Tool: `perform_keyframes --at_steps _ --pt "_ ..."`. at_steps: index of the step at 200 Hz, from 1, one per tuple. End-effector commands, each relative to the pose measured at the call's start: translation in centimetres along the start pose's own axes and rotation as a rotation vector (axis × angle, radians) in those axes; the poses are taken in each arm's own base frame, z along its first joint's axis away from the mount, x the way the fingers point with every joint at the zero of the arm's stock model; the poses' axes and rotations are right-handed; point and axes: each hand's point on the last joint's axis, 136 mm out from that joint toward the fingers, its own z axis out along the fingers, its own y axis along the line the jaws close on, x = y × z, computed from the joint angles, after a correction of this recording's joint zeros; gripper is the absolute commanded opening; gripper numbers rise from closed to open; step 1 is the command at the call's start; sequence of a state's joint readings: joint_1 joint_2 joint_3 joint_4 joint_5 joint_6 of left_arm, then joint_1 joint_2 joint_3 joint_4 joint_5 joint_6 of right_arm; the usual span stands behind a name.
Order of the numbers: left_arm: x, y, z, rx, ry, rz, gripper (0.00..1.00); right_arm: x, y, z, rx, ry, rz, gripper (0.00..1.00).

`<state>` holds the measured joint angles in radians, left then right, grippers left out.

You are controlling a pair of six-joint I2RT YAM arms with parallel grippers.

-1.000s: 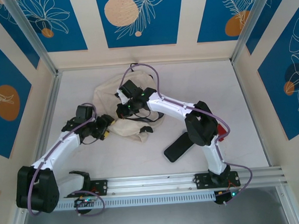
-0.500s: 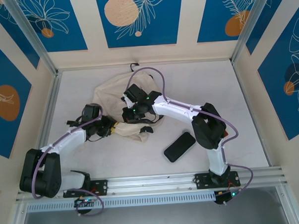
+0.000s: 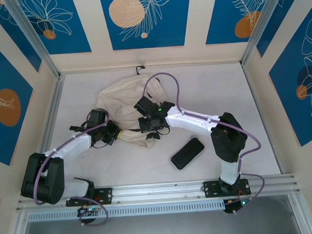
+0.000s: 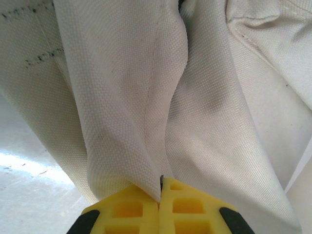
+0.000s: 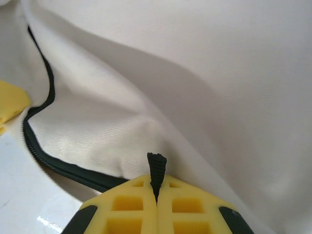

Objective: Pack the student bag

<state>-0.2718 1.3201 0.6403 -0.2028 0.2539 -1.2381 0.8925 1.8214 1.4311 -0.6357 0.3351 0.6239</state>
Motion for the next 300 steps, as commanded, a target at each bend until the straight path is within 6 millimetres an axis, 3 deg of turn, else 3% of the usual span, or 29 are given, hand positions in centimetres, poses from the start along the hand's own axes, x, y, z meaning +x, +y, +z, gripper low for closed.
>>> perform_keyframes --at_steps 1,33,86,104,150,192,209,232,264,300 --pt "-1.7 1.6 -0.2 -0.090 -0.087 0.019 0.00 -0.3 -3.9 -1.6 0.144 -0.038 0.060 0.00" --pt "-2.8 2.1 -1.0 -0.103 -0.114 0.026 0.00 -0.6 -6.1 -1.7 0.176 -0.049 0.109 0.00" --pt "-5.1 2.7 -2.3 -0.127 -0.147 0.038 0.00 -1.6 -6.6 -2.4 0.118 -0.078 0.121 0.00" --pt "-6.0 3.0 -2.9 -0.136 -0.163 0.037 0.00 -1.8 -4.8 -2.1 0.010 -0.065 0.083 0.00" --pt "-7.5 3.1 -4.9 -0.155 -0.197 0.058 0.00 -2.6 3.2 -3.2 -0.389 -0.009 -0.032 0.00" --pt "-5.2 2.1 -5.5 -0.065 -0.116 0.058 0.43 -5.1 7.0 -5.9 -0.562 -0.040 -0.045 0.00" --pt "-3.8 0.7 -6.0 0.023 -0.078 0.059 0.62 -5.7 7.7 -6.5 -0.590 -0.046 -0.056 0.00" --pt "-2.1 -1.8 -6.6 0.150 -0.039 0.060 0.79 -5.8 8.5 -6.7 -0.619 -0.030 -0.066 0.00" --pt "-0.9 -4.0 -6.8 0.244 -0.026 0.054 0.91 -4.9 8.4 -6.0 -0.612 0.003 -0.054 0.00" --pt "-0.2 -4.9 -4.7 0.219 -0.009 0.061 0.87 -3.4 7.7 -5.7 -0.587 0.038 -0.032 0.00"
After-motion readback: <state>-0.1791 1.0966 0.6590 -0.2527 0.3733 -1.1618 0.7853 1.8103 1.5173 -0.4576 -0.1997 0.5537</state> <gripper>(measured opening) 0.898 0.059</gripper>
